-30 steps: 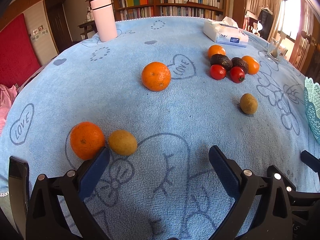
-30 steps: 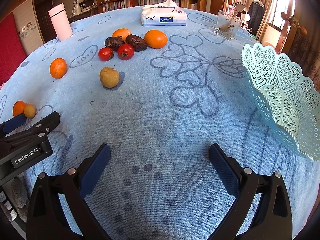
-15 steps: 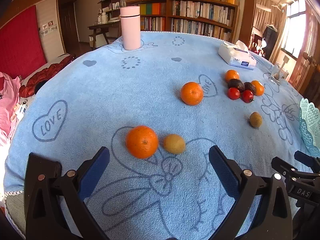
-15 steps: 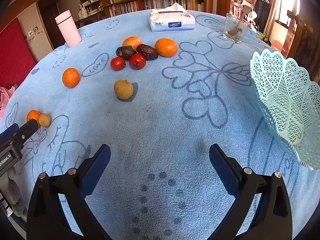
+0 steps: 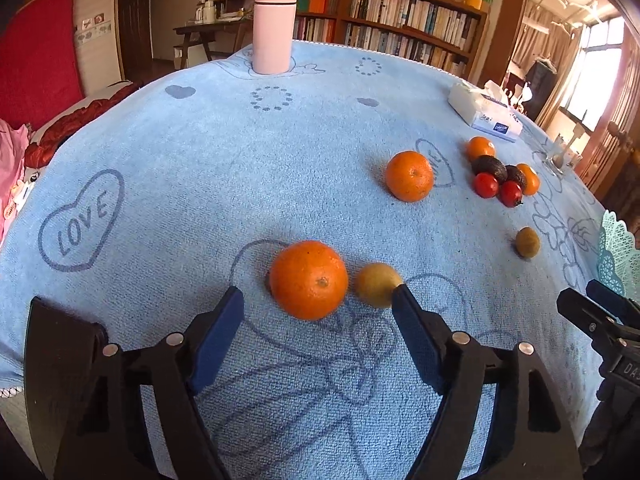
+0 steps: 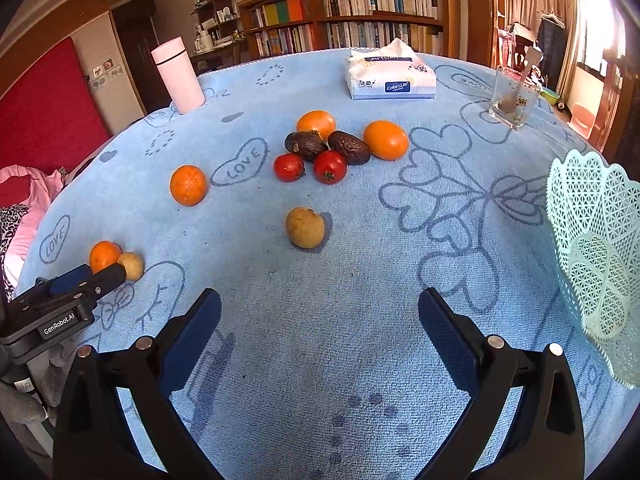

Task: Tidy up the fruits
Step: 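Grasp the large orange with the left gripper while the right gripper grasps the yellow-brown fruit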

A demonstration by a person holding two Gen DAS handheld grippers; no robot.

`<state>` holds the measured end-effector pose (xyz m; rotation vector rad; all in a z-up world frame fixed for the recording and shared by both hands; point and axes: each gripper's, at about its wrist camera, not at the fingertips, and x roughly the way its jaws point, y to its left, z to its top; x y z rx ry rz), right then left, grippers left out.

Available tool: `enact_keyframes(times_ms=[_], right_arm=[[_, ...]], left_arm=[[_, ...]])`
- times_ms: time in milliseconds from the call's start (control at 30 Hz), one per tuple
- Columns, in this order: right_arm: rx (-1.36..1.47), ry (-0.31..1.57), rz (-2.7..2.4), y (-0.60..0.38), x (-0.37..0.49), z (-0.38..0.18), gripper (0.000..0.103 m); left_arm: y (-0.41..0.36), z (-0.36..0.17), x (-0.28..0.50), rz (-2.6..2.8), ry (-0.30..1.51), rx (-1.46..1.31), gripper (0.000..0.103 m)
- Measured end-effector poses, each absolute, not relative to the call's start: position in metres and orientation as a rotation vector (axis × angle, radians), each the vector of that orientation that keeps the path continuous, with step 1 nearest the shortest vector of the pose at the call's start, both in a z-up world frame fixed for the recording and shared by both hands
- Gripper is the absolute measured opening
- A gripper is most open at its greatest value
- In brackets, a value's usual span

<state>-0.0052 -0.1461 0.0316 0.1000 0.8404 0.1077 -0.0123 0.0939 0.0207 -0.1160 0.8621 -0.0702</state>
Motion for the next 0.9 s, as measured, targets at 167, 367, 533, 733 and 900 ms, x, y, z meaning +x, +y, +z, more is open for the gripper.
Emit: enact_keyframes(times_ms=[167, 367, 533, 733, 900], right_arm=[[0.087, 0.846, 0.118, -0.143, 0.01, 0.032, 0.093], [0.091, 0.885, 0.125, -0.14, 0.04, 0.025, 0.076], [0.095, 0.915, 0.131, -0.138, 0.059, 0.016, 0.055], [0.075, 0.899, 0.136, -0.133, 0.059, 0.015, 0.034], [0.038, 0.875, 0.142, -0.127, 0.05, 0.019, 0.028]], left_arm=[[0.097, 0.024, -0.009, -0.119, 0.852, -0.157, 0.06], [0.098, 0.024, -0.013, -0.13, 0.856, -0.153, 0.057], [0.105, 0.024, -0.018, -0.119, 0.857, -0.154, 0.057], [0.11, 0.021, -0.012, -0.106, 0.869, -0.153, 0.052], [0.106, 0.021, -0.002, -0.129, 0.882, -0.166, 0.042]])
